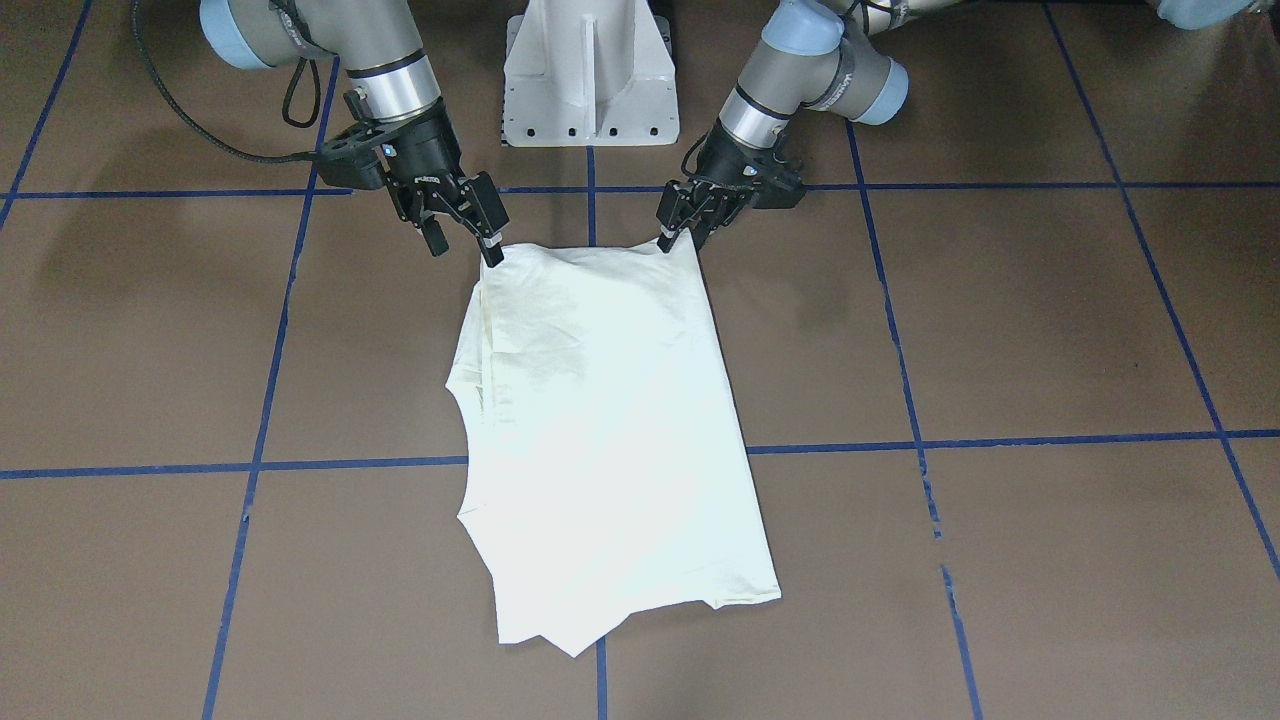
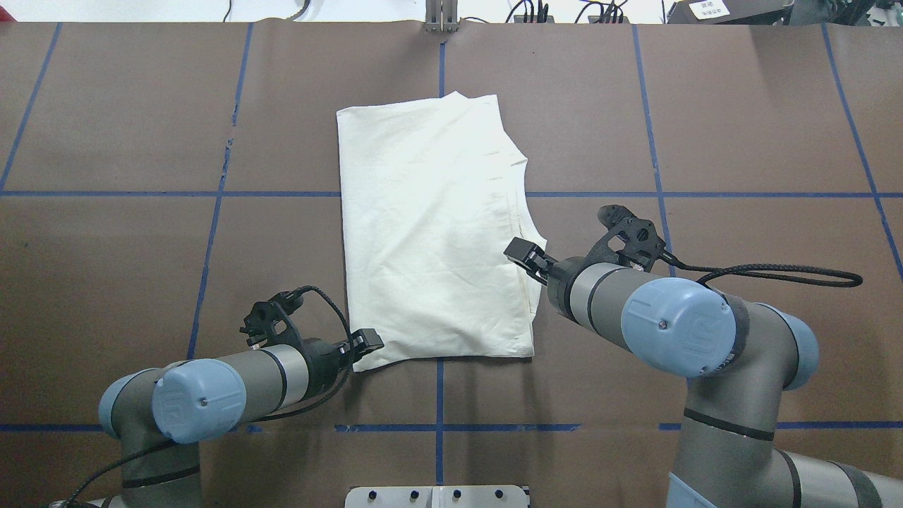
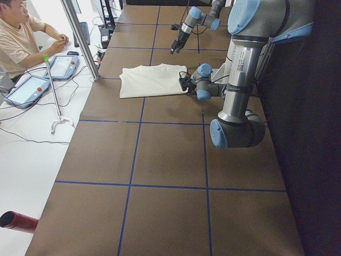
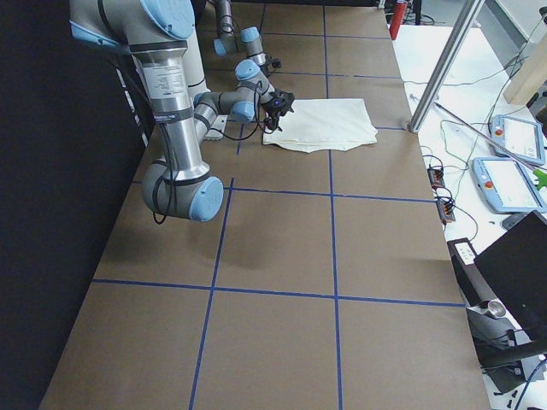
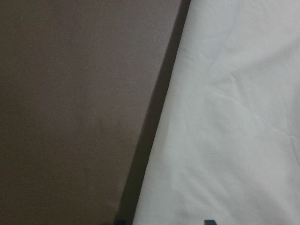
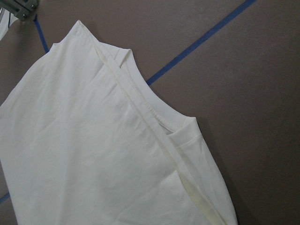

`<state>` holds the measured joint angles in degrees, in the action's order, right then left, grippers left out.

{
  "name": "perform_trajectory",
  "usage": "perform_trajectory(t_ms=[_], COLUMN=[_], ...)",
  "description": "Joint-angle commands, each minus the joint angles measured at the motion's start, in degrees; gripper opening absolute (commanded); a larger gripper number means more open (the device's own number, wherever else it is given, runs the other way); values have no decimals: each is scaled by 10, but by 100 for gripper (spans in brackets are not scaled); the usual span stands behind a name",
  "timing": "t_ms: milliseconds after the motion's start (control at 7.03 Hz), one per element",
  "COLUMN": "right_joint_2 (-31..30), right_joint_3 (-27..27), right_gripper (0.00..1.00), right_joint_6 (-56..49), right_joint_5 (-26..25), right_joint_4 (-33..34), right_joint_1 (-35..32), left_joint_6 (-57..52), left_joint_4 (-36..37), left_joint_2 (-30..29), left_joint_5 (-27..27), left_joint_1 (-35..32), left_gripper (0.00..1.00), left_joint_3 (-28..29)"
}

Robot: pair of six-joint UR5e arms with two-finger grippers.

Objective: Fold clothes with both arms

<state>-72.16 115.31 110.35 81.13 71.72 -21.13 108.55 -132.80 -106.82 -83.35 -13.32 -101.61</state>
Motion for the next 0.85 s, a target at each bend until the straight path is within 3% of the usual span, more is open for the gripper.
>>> perform_trajectory(t_ms=[0,142,427,569,711], right_joint_2=[0,0,0,5,7], right_joint_3=[0,-2,-17,-22,-32], right_gripper=[98,98,94,81,79], right_joint_6=[2,4,13,41,43], right_joint_5=[0,0,1,3,3], right_joint_4=[0,0,2,7,11], right_joint_1=[0,0,2,5,7], left_joint_6=[1,0,0,-1,-1], left_joint_4=[-1,-1,-1,-1,-1], left_joint_2=[-1,-1,0,-1,-1], left_joint_5=[3,2,3,3,3], left_joint_1=[0,0,0,0,0], left_gripper=[36,6,0,0,0], left_joint_3=[-2,-3,-6,-8,-9])
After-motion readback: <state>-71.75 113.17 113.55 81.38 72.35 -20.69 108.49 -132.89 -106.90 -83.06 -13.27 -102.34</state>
